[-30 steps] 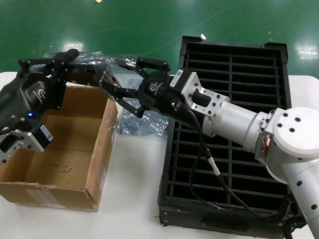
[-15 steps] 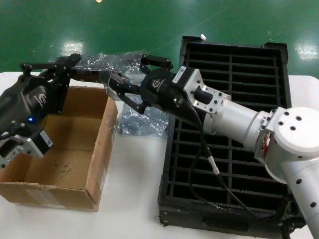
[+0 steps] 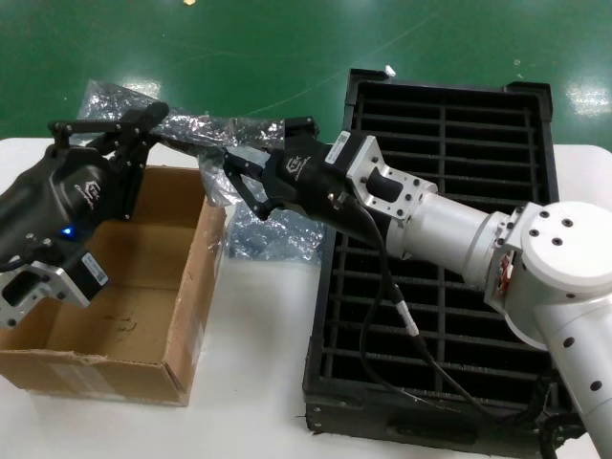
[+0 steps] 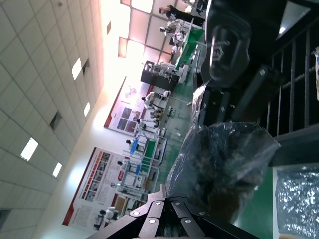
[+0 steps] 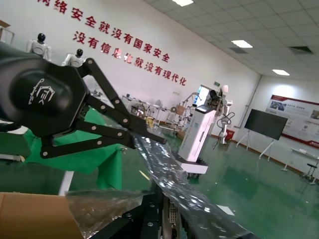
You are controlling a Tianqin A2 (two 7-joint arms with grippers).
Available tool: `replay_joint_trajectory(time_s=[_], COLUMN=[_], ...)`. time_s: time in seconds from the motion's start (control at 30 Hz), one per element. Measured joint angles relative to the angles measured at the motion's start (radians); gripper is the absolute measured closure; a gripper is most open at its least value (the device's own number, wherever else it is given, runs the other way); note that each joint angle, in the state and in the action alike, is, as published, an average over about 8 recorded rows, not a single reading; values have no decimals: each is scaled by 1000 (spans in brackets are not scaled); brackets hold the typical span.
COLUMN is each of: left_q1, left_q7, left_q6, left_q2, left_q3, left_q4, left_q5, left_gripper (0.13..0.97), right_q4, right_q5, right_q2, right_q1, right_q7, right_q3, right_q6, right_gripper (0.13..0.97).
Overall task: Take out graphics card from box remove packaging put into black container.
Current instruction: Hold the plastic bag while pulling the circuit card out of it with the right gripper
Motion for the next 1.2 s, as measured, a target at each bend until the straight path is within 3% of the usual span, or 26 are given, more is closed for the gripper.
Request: replay_joint_trajectory(time_s=[0.17,0.3,0.6,0.87,1.2], left_q1=[-4,-14,-43,-66,-94], left_q7=[0,22,142,234,291], left_q6=[0,-2,6,21,28], left_q2=[9,17,46,79,102], left_q3=[2,0,-14,-22,-34], left_q4=[-4,13,80,132,177], left_q5=[-2,1,5,-3,-14], left_gripper=[957,957,957,957,957], right_q4=[-3,4,56,143,256], right_q5=[-4,-11,-44,-112,-235], right_q2=[-1,2,22,63,119], right_q1=[3,1,-12,-28,-44], right_q7=[-1,5,55,159,322], right_q3=[-5,-9,-23,-49,-74], right_q6=[-6,-2,27,68,113], right_gripper=[898,902,907,907,907])
